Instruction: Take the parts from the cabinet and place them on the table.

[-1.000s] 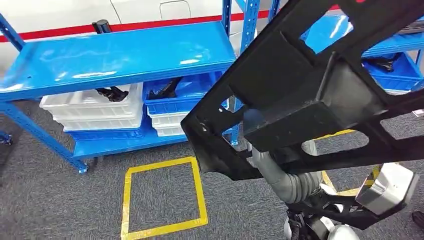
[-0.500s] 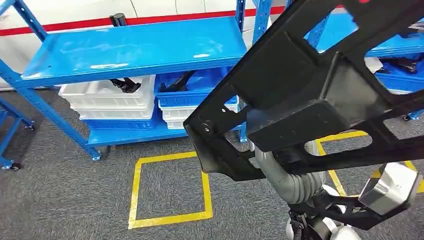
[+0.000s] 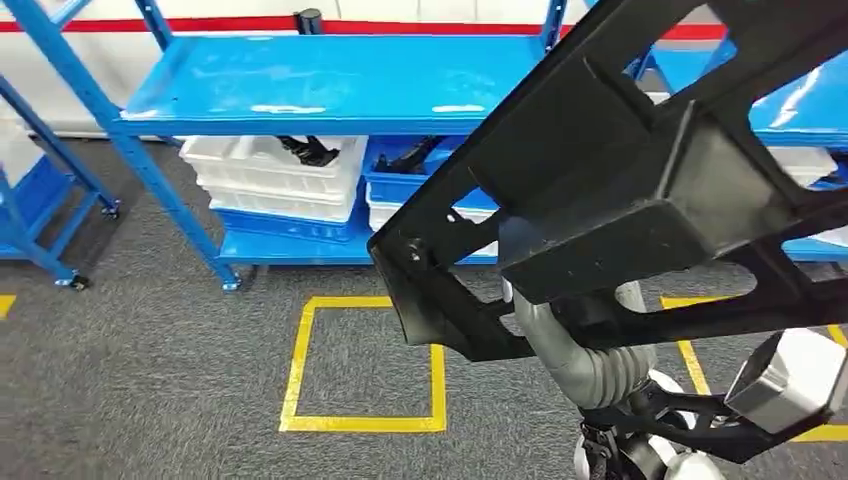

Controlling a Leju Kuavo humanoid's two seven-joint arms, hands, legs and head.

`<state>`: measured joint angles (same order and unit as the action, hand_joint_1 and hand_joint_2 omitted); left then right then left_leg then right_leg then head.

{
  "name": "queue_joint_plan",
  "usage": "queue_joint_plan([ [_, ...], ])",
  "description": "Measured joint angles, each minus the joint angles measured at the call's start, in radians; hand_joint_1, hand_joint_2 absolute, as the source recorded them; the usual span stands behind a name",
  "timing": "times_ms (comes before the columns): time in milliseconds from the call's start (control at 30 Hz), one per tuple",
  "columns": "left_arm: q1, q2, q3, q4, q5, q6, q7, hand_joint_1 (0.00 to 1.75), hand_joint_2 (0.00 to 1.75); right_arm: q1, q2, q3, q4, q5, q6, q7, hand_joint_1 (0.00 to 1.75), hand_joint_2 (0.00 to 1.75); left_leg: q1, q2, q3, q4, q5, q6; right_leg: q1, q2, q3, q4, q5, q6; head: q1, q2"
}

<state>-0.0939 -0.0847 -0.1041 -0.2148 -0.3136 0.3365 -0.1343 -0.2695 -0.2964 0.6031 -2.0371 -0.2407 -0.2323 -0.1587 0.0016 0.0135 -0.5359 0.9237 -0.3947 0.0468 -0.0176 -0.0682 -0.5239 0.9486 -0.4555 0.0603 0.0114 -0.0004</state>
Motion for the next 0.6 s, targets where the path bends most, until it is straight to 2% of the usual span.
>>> queue_joint_plan([
  [33,-0.003,0.0,0.0,0.0,0.0,0.0,0.001,0.0,1.75,0.001,0.0,-0.002,-0.002,0.0,0.0,-0.001,1.75,1.75,0.0,-0.01,-0.002,0.0,0.003,0.008,0.0,0.039,-0.036,0.083,-0.055,-0.001,0.003,0.0],
  [100,-0.005,0.0,0.0,0.0,0.0,0.0,0.001,0.0,1.75,0.004,-0.003,-0.004,-0.002,0.0,0.0,0.0,1.75,1.75,-0.004,-0.029,-0.005,0.0,0.005,0.015,0.002,0.059,-0.12,0.267,-0.139,-0.001,0.005,0.0],
  [133,-0.004,-0.001,0.0,0.0,0.0,0.0,0.002,0.0,1.75,0.01,-0.005,-0.004,-0.002,0.0,0.0,0.0,1.75,1.75,-0.007,-0.043,-0.006,0.0,0.007,0.017,0.003,0.06,-0.159,0.349,-0.162,-0.003,0.005,0.0],
  [167,-0.002,-0.002,0.0,0.0,0.0,0.0,0.003,0.0,1.75,0.012,-0.005,-0.005,-0.002,0.0,0.0,0.0,1.75,1.75,-0.008,-0.053,-0.007,0.001,0.007,0.018,0.004,0.06,-0.171,0.368,-0.16,-0.004,0.005,0.0],
  [200,0.0,-0.002,-0.001,0.0,0.0,0.0,0.005,0.0,1.75,0.014,-0.005,-0.005,-0.002,0.0,0.0,0.0,1.75,1.75,-0.009,-0.064,-0.007,0.001,0.008,0.018,0.004,0.06,-0.162,0.347,-0.14,-0.007,0.005,0.0],
  [267,0.0,-0.001,-0.002,0.0,0.0,0.0,0.005,0.0,1.75,0.014,-0.006,-0.008,-0.003,0.0,0.001,0.0,1.75,1.75,-0.009,-0.097,-0.005,0.003,0.009,0.016,0.004,0.073,-0.065,0.151,-0.034,-0.017,0.005,0.0],
  [300,0.0,-0.002,-0.003,0.0,0.0,0.0,0.005,0.0,1.75,0.014,-0.006,-0.01,-0.005,0.0,0.002,0.0,1.75,1.75,-0.009,-0.109,-0.004,0.006,0.009,0.015,0.004,0.109,-0.016,0.054,0.008,-0.022,0.006,0.0],
  [333,-0.001,-0.002,-0.004,0.0,0.001,0.0,0.005,0.0,1.75,0.015,-0.006,-0.011,-0.006,0.0,0.004,0.0,1.75,1.75,-0.012,-0.118,-0.01,0.007,0.011,0.01,0.002,0.167,0.009,0.0,0.002,-0.026,0.005,0.0],
  [367,-0.003,-0.002,-0.005,0.0,0.003,0.0,0.005,0.0,1.75,0.017,-0.006,-0.011,-0.009,0.0,0.004,0.0,1.75,1.75,-0.011,-0.126,-0.016,0.012,0.013,0.006,0.001,0.154,0.004,-0.006,0.01,-0.023,0.006,0.0],
  [433,0.004,-0.002,-0.005,0.0,0.005,0.0,0.008,0.0,1.75,0.019,-0.007,-0.012,-0.01,0.0,0.005,0.0,1.75,1.75,-0.003,-0.143,-0.025,0.008,0.019,-0.005,0.006,0.138,0.001,-0.004,0.01,-0.026,0.006,0.0],
  [467,0.007,-0.002,-0.005,0.0,0.006,0.0,0.011,0.0,1.75,0.018,-0.008,-0.012,-0.011,0.0,0.005,0.0,1.75,1.75,-0.002,-0.15,-0.026,0.004,0.022,-0.01,0.008,0.131,0.001,-0.004,0.011,-0.029,0.006,0.0],
  [500,0.01,-0.002,-0.005,0.0,0.006,0.0,0.015,0.0,1.75,0.018,-0.008,-0.012,-0.012,0.0,0.005,0.0,1.75,1.75,-0.006,-0.16,-0.031,0.006,0.022,-0.014,0.002,0.118,0.001,-0.01,0.017,-0.036,0.006,0.0],
  [533,0.013,-0.003,-0.006,0.0,0.006,0.0,0.016,0.0,1.75,0.017,-0.008,-0.012,-0.016,0.0,0.006,0.0,1.75,1.75,-0.007,-0.118,-0.036,0.025,0.005,-0.017,-0.001,0.099,0.002,-0.012,0.02,-0.041,0.005,0.0],
  [567,0.012,-0.002,-0.006,0.0,0.006,0.0,0.017,0.0,1.75,0.022,-0.008,-0.012,-0.019,0.0,0.007,-0.002,1.75,1.75,-0.01,-0.072,-0.055,0.065,-0.024,-0.022,-0.001,0.09,0.001,-0.012,0.019,-0.046,-0.002,0.0],
  [600,0.01,-0.002,-0.006,0.0,0.006,0.0,0.018,0.0,1.75,0.025,-0.008,-0.013,-0.021,0.001,0.008,-0.003,1.75,1.75,-0.008,-0.048,-0.083,0.124,-0.059,-0.028,0.0,0.078,0.001,-0.012,0.019,-0.046,-0.002,0.0],
])
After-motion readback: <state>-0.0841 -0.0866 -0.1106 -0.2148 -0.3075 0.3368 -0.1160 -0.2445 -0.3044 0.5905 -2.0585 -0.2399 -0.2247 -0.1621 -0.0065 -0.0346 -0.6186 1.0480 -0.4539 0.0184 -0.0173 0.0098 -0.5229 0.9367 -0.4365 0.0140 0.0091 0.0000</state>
